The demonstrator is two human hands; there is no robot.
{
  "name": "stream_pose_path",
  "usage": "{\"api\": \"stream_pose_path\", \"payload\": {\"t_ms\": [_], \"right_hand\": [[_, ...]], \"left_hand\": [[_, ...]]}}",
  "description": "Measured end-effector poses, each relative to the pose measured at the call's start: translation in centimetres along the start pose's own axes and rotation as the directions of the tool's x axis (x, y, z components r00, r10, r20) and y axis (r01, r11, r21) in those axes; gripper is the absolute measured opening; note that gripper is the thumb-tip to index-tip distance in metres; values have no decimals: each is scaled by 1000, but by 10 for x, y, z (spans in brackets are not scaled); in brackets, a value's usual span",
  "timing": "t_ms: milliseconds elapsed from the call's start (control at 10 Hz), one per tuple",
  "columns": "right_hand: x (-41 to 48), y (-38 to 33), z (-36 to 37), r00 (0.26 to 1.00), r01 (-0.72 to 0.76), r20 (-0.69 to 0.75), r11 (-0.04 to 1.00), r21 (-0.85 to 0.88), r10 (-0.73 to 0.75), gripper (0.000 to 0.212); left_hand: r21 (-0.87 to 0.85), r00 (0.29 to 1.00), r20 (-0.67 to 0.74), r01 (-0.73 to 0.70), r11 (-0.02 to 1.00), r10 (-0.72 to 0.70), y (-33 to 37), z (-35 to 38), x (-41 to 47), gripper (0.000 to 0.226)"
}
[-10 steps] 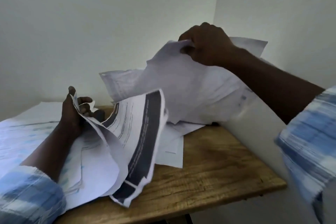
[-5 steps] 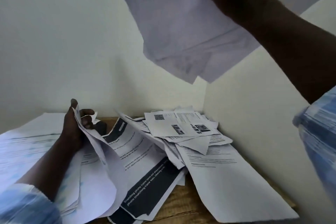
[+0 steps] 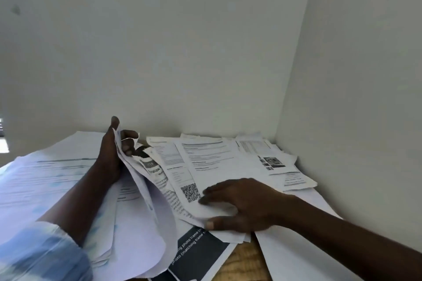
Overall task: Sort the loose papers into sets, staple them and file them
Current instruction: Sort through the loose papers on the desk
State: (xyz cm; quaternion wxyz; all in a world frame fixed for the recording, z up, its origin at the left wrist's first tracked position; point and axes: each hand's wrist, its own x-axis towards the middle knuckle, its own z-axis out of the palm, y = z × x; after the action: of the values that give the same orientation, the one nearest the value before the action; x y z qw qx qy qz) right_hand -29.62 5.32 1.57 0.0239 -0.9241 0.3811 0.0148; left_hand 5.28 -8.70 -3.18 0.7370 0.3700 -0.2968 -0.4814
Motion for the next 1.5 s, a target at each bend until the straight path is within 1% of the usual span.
{"api": "stream_pose_path", "payload": {"t_ms": [100, 200, 300, 400, 500, 600, 700, 800, 900, 1000, 1100, 1200, 1300, 1400, 1500], "right_hand": [[12, 15, 6, 998, 19, -66, 969, 246, -3, 73], [36, 32, -1, 971, -22, -215, 940, 341, 101, 66], [63, 38, 3, 956, -56, -262, 959, 277, 131, 58], [83, 33, 9, 994, -6, -108, 971, 237, 32, 74], [91, 27, 23, 1000, 6, 15, 989, 145, -9, 76], [91, 28, 39, 998, 29, -64, 996, 83, -23, 73], [92, 30, 48, 990, 31, -143, 995, 97, -17, 72], [93, 33, 54, 986, 45, -166, 994, 101, -28, 72], [93, 34, 55, 983, 47, -185, 989, 139, -21, 70], [91, 32, 51, 985, 33, -171, 988, 154, -6, 69], [89, 29, 46, 986, -107, -124, 994, 30, 110, 77], [82, 31, 34, 931, -355, -147, 923, -146, 335, 95], [77, 41, 12, 886, -462, -162, 861, -213, 435, 84], [80, 54, 6, 864, -502, -203, 814, -291, 461, 79], [90, 67, 21, 855, -496, -282, 846, -196, 435, 77]], "left_hand": [[94, 1000, 19, -7, 996, 5, 1, 3, -4, 69], [134, 995, 101, -26, 991, 12, 4, 12, -14, 78], [214, 982, 186, -33, 976, -7, 1, 18, -19, 73], [262, 963, 257, 7, 965, -77, -3, 5, -9, 75], [265, 971, 227, 10, 964, -72, -4, 3, -3, 78], [290, 976, 214, -18, 957, -46, -7, -2, 1, 79], [323, 976, 215, -41, 946, -31, -8, 1, -7, 79], [361, 975, 222, -71, 930, -11, -7, 8, -15, 81], [371, 975, 224, -98, 924, 13, -8, 10, -18, 78], [342, 984, 176, -80, 936, 20, -11, 6, -14, 73], [324, 989, 149, -26, 946, -23, -11, 0, -10, 77], [341, 988, 148, -20, 940, -33, -10, -2, -11, 78], [351, 992, 124, -23, 936, -22, -11, 1, -12, 76], [347, 993, 117, -18, 938, -24, -11, 3, -13, 77], [364, 992, 123, -29, 931, -18, -9, 5, -17, 78]]}}
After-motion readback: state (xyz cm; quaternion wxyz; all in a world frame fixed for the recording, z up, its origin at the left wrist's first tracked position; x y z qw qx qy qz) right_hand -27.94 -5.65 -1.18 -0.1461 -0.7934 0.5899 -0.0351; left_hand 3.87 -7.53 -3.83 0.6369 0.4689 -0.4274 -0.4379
